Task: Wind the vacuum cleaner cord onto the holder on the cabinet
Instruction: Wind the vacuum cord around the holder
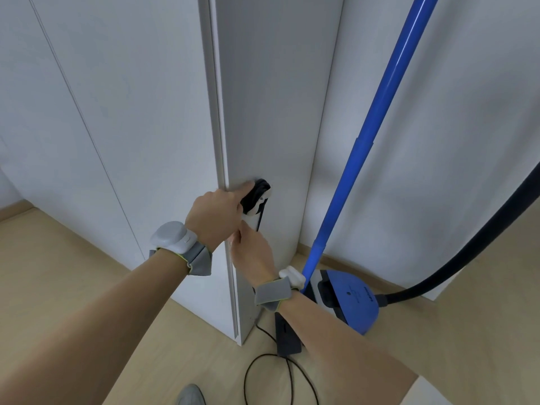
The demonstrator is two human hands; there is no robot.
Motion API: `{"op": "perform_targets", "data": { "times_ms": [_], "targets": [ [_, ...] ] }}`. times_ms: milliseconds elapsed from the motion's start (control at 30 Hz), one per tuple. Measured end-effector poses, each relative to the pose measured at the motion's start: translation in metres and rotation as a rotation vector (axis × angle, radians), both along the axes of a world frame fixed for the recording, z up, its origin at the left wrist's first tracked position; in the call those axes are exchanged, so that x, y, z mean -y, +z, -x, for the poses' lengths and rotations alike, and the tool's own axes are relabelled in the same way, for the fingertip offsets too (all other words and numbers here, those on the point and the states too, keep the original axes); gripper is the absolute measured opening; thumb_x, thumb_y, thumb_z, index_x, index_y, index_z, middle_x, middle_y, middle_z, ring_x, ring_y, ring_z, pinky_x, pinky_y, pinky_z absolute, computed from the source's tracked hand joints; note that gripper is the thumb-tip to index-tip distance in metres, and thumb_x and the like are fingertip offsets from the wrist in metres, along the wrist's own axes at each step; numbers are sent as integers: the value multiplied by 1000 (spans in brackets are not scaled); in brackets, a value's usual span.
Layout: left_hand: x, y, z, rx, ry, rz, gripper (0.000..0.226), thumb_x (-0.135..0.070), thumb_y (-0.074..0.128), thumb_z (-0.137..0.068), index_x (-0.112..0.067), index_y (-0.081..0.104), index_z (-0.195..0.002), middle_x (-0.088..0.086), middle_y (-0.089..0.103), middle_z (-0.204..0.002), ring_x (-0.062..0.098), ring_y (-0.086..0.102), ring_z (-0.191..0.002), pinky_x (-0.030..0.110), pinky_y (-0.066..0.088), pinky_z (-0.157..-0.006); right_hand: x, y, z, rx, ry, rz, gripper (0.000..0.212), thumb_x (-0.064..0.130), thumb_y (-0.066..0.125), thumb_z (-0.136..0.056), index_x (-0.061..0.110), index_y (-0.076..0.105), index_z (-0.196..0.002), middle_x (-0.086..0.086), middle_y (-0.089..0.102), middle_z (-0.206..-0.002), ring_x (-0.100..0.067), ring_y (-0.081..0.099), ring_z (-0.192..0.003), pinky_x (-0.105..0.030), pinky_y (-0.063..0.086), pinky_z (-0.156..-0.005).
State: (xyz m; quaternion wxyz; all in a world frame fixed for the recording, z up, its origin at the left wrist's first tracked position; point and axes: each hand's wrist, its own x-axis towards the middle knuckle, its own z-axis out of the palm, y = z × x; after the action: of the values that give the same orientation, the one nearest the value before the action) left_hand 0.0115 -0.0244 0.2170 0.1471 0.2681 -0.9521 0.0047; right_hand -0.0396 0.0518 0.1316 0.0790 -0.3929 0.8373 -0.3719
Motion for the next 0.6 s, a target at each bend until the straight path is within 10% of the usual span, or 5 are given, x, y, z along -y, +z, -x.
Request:
{"op": "perform_targets", "data": {
  "times_ms": [600],
  "targets": [
    [2,-24,-2,-125,22,-239,63,-19,38,-95,-49,30,-150,5,65,-65,26,64,-53,39,60,-65,-19,-48,77,288,114,-37,51,48,35,-105,17,60,-73,2,50,-62,-17,51,-58,-34,45,-70]
  ]
}}
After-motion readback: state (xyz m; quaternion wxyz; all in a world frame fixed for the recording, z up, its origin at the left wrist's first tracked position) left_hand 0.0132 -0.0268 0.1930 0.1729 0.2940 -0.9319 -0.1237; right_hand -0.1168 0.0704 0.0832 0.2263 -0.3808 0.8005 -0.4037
